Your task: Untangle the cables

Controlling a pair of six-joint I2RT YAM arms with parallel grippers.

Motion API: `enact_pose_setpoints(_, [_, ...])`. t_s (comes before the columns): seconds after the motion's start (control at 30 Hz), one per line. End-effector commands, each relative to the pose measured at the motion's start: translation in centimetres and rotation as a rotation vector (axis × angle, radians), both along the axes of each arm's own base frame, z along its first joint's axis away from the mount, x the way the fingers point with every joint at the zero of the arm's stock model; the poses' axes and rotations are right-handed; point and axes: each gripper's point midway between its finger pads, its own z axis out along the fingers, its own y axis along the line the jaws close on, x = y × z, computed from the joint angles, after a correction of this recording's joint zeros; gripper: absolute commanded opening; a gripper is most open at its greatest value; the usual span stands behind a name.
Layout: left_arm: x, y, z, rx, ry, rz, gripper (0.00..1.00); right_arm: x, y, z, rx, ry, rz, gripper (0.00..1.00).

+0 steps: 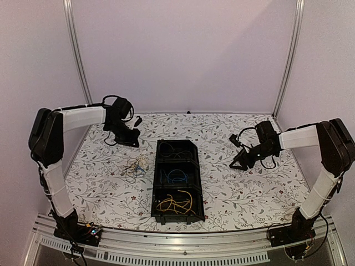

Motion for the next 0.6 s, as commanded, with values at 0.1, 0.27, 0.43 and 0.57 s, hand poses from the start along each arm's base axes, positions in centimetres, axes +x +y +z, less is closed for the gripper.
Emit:
enact_pose_setpoints(0.1, [-0.5,1.0,2.6,0.026,-0.071,-0.042,0.24,0.4,0.2,0.1,0.013,0.009,0.011,0.59])
enact_pose_setpoints(0.27, [-1.7,1.6,-1.5,0.113,0.016,-0.066,0.42,0.3,0.2,0.0,0.012,0.016,0.014,0.59])
enact_pose_setpoints(0.43, [-2.3,0.8,-3.8,0.136,0.057,-0.095,0.39,0.3,0.2,-0.1,0.010,0.017,0.016,0.59])
enact_pose_setpoints(0.57, [-2.2,0.5,-5.4,0.137,0.086,-0.095,0.30,0.2,0.1,-0.3,0.008,0.023,0.016,0.59])
